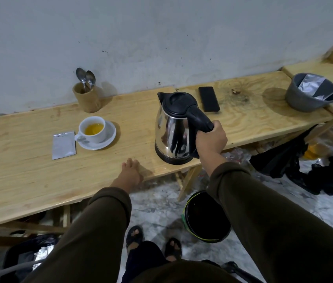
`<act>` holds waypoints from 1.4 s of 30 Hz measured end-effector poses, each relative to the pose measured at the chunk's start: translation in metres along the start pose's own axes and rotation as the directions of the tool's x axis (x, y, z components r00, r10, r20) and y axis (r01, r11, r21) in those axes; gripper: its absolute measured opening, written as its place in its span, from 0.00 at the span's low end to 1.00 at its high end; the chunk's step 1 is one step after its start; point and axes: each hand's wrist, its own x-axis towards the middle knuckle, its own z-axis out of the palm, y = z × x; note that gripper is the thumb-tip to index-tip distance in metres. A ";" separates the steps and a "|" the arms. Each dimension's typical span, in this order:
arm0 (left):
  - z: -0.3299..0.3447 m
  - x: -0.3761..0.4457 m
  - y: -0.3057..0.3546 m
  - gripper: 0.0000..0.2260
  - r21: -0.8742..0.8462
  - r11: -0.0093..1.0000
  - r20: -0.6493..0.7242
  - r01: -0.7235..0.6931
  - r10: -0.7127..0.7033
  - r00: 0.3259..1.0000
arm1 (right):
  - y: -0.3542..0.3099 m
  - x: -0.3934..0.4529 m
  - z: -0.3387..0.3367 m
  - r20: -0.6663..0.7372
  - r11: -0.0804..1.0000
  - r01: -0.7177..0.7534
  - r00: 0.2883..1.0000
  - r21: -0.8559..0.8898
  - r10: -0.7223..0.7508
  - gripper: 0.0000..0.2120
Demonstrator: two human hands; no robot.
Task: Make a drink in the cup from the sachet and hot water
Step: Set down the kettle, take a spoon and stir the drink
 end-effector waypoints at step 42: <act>-0.113 0.044 -0.174 0.25 -0.985 0.032 0.150 0.167 -0.297 0.943 | -0.197 0.003 0.323 0.596 0.933 0.310 0.789 -0.181 -0.146 0.15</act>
